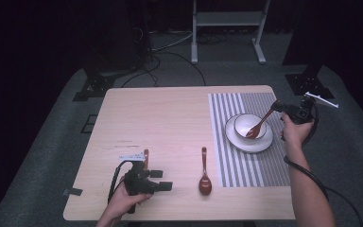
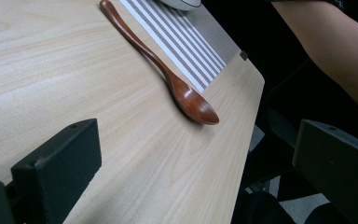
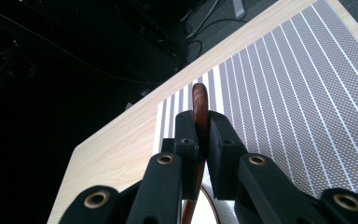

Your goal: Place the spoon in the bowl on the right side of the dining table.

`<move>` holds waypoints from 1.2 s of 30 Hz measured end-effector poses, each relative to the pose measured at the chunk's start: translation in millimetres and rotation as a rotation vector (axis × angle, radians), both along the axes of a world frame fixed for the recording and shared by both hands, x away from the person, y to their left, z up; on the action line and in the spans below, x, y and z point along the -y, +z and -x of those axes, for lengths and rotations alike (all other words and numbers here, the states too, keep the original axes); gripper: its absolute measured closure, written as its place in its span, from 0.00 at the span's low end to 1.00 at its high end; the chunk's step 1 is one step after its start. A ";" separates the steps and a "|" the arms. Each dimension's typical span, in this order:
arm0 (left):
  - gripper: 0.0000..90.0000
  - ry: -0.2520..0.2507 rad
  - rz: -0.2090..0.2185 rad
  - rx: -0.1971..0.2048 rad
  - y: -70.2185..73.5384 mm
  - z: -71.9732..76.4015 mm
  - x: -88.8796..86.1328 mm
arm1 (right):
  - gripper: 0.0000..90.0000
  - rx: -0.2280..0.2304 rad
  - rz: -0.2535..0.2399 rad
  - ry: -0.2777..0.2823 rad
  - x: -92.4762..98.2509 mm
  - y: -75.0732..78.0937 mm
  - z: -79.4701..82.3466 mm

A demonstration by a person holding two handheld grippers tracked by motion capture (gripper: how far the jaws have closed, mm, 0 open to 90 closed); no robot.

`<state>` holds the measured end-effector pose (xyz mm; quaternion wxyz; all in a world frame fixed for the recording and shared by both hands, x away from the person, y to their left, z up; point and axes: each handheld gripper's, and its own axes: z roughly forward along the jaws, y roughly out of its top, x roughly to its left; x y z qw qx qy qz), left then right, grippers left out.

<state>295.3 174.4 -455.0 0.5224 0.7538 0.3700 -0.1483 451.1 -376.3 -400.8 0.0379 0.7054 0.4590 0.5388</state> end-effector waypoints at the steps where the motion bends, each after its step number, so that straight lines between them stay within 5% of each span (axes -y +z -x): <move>1: 0.00 0.000 0.000 0.000 0.1 0.0 0.0 | 0.92 -0.002 -0.001 0.000 0.4 -1.1 0.3; 16: 0.00 -0.002 -0.002 0.000 -0.6 0.2 2.0 | 0.89 -0.023 -0.023 0.005 11.7 -14.8 9.5; 36: 0.00 -0.004 -0.007 0.001 -0.9 0.6 3.6 | 0.75 -0.039 -0.011 0.092 14.3 -23.4 29.2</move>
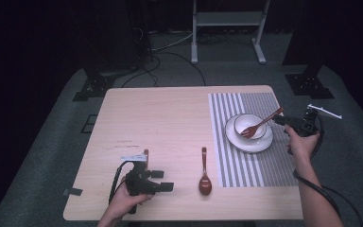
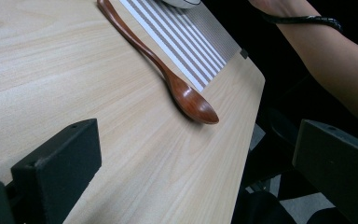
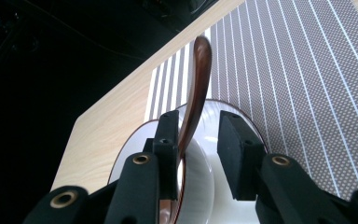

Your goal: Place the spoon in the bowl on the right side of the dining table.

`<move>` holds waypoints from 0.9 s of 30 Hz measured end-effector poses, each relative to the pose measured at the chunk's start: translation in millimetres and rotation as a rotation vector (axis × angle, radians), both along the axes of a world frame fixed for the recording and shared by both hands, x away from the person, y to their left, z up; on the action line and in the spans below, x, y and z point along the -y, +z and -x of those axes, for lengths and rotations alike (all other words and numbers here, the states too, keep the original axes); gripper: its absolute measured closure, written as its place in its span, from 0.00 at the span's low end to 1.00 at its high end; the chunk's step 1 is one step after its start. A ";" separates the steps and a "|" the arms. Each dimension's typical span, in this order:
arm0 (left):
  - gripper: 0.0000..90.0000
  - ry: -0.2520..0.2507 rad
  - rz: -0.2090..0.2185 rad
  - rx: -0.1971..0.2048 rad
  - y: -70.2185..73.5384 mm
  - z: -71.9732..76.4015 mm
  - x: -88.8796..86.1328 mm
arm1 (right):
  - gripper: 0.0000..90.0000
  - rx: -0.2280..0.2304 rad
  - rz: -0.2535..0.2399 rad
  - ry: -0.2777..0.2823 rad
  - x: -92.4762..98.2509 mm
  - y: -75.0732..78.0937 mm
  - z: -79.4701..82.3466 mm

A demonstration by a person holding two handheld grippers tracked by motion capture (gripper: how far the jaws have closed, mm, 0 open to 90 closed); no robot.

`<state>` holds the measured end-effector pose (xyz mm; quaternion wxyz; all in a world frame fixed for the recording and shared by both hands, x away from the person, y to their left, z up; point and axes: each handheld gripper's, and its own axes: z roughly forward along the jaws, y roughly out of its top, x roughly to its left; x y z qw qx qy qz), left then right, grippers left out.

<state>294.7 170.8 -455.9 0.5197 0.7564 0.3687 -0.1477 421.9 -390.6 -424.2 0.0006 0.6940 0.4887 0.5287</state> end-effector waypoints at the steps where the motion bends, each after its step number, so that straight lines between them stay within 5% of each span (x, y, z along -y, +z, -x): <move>1: 0.00 0.000 0.000 -0.001 0.0 0.0 0.0 | 0.75 0.002 -0.001 0.003 0.3 0.1 1.4; 27: 0.00 0.010 0.005 0.001 0.6 0.6 -0.8 | 0.58 0.031 0.015 0.130 -19.6 -4.0 46.8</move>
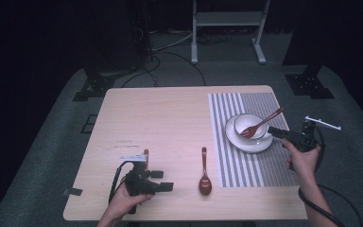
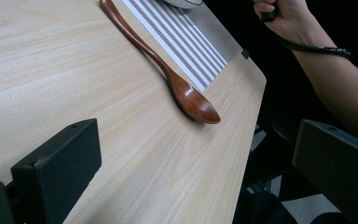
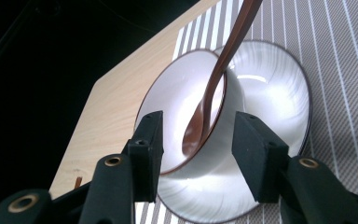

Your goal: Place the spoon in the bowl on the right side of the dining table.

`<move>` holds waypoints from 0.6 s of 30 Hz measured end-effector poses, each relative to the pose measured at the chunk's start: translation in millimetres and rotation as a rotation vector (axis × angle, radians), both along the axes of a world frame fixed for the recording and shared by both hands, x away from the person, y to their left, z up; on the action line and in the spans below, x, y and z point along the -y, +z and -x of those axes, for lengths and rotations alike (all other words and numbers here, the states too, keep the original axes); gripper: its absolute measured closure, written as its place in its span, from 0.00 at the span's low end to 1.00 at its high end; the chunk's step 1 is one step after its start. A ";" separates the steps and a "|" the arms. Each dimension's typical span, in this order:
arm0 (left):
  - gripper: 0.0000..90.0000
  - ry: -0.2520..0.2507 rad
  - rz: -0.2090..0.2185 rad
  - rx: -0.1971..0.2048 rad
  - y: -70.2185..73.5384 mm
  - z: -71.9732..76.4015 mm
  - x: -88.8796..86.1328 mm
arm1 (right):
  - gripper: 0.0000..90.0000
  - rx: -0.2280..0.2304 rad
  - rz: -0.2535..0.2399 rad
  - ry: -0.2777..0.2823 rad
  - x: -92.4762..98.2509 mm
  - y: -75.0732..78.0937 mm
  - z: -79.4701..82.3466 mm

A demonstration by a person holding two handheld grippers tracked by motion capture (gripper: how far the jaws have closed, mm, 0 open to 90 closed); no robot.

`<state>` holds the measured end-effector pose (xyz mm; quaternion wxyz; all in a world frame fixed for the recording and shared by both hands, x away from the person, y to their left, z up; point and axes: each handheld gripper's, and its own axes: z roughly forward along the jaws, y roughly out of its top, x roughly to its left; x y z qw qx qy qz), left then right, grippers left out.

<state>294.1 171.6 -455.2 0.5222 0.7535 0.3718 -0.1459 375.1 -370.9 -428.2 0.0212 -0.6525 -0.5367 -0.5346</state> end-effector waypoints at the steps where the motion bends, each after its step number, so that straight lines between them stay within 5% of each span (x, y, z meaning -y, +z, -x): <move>1: 0.00 -0.001 0.000 0.003 0.7 0.1 -0.1 | 0.57 0.000 0.002 0.004 -1.0 -0.5 1.5; 18: 0.00 0.010 0.003 0.008 1.2 -0.4 -3.9 | 0.54 0.005 -0.007 0.069 -16.6 -11.8 26.8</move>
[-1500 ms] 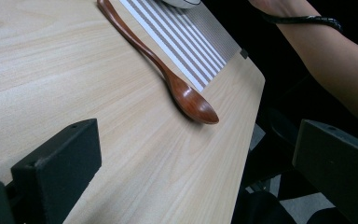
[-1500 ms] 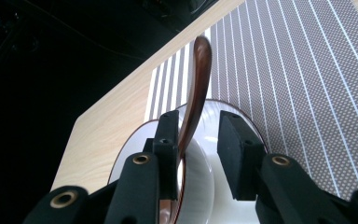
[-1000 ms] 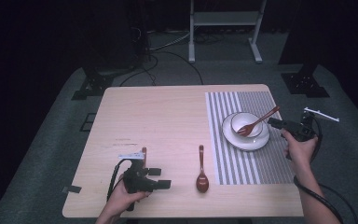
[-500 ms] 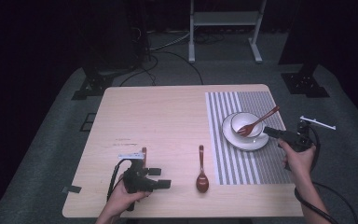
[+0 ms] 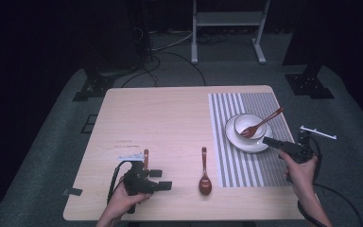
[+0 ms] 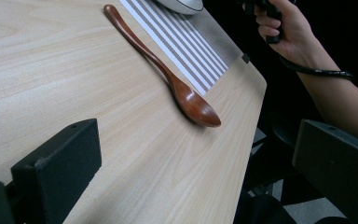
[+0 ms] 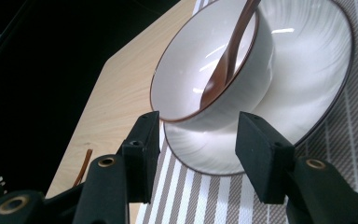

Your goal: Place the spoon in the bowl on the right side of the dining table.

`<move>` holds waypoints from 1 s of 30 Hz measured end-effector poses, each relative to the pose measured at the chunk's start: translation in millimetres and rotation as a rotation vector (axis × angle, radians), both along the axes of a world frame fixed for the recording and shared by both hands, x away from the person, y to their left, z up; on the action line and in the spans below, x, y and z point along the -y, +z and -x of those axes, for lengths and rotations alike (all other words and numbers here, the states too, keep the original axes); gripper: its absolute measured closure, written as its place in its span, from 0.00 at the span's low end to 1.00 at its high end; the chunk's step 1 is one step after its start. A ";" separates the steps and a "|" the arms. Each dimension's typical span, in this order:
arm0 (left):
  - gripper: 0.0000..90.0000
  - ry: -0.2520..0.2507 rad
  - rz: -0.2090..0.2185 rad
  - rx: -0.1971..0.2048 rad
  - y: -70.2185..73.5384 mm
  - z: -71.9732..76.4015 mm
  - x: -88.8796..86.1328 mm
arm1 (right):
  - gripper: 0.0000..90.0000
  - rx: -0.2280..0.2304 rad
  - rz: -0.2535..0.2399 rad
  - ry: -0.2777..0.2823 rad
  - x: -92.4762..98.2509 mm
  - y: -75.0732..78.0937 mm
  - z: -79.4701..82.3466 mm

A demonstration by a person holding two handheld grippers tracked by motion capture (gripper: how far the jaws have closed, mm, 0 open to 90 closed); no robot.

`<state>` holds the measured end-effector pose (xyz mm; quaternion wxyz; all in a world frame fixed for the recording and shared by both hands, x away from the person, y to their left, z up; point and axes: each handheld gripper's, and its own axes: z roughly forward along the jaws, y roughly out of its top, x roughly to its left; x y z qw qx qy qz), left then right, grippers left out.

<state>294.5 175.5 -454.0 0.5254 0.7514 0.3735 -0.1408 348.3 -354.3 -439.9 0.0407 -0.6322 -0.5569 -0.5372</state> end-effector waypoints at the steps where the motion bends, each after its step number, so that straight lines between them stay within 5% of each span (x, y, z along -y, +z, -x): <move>1: 0.00 -0.001 -0.001 0.000 -0.1 0.0 0.0 | 0.53 0.000 0.000 0.006 -1.5 -1.3 2.2; 30: 0.00 0.009 -0.004 0.001 -0.7 0.5 -1.3 | 0.49 0.017 -0.040 0.085 -27.1 -20.7 36.8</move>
